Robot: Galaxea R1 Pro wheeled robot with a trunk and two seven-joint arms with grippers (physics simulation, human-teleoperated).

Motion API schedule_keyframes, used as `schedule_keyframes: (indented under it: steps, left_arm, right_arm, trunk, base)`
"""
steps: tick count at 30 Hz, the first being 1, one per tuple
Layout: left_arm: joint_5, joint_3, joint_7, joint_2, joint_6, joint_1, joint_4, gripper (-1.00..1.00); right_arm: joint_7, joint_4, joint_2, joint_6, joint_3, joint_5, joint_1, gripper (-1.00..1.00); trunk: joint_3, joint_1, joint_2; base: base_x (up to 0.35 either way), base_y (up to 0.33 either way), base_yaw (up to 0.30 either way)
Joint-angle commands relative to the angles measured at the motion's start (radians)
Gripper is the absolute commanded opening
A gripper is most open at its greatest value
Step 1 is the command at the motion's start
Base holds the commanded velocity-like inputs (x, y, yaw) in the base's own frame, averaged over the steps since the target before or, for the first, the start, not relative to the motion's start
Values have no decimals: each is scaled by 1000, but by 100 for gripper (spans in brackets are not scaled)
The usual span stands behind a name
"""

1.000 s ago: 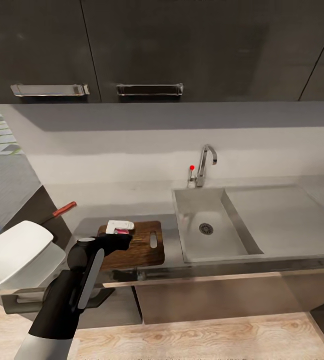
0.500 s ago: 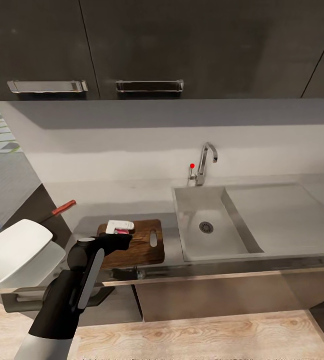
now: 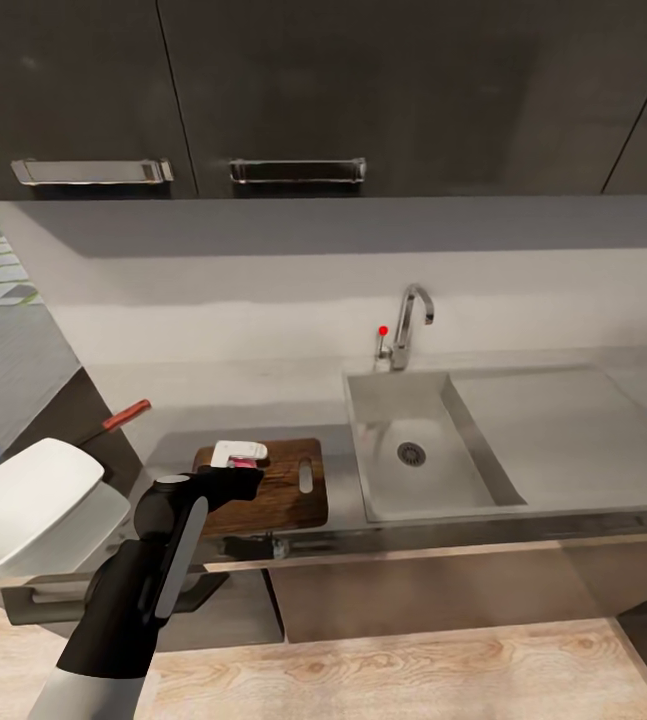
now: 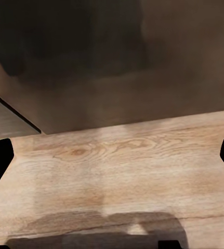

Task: In the kitchen, take the Vidalia onion out of the sink, dice it on the chopping board with the paring knife, put the diced onion into the bowl on the countertop, then place both the paring knife and the chopping board into the sink.

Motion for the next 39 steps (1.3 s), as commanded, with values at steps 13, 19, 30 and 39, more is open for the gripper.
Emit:
schedule_keyframes:
  steps: [13, 19, 30, 39]
  left_arm:
    - [6, -1, 2, 0, 5, -1, 0, -100]
    - [5, 1, 2, 0, 5, -1, 0, -100]
    - [5, 1, 2, 0, 5, -1, 1, -100]
    - [4, 2, 2, 0, 5, -1, 1, -100]
  right_arm:
    - [0, -1, 0, 0, 1, -2, 0, 100]
    - [0, -1, 1, 0, 1, -2, 0, 100]
    - [0, -1, 1, 0, 1, -2, 0, 100]
    - [0, -1, 1, 0, 1, -2, 0, 100]
  trunk:
    - [1, 1, -2]
    - [-2, 1, -2]
    - [-14, 1, -2]
    - [-14, 1, -2]
  base:
    - [-89, 0, -6]
    - [-9, 0, 0]
    - [1, 0, 0]
    - [77, 0, 0]
